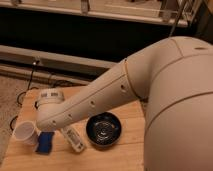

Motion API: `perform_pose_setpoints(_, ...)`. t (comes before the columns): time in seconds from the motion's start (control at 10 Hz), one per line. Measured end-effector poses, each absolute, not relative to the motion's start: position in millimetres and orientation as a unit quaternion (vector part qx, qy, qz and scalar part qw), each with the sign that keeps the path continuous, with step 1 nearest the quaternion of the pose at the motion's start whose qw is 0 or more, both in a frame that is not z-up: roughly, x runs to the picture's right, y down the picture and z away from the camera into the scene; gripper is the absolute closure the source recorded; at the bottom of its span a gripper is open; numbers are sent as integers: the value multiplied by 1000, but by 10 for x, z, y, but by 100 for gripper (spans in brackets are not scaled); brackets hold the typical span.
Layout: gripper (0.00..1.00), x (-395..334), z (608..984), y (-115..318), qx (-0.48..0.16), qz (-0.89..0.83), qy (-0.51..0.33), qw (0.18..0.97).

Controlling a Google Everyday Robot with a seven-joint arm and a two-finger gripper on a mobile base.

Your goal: Stand the bottle upright

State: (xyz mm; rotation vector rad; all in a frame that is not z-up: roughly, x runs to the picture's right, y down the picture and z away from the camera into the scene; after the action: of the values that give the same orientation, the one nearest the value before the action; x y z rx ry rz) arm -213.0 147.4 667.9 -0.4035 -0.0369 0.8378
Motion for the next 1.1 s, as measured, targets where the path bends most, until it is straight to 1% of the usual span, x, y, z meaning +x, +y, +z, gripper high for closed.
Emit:
perform_pose_setpoints(0.2,82,-2104,6675,1517,-201,406,-10,891)
perform_pose_setpoints(0.5,82,-2049,6666,1581,-226,395,38,890)
perform_pose_setpoints(0.7,82,-2060,6637,1403,-225,393,50,890)
perform_pose_setpoints(1.1,82,-2091,6674,908,-194,414,29,889)
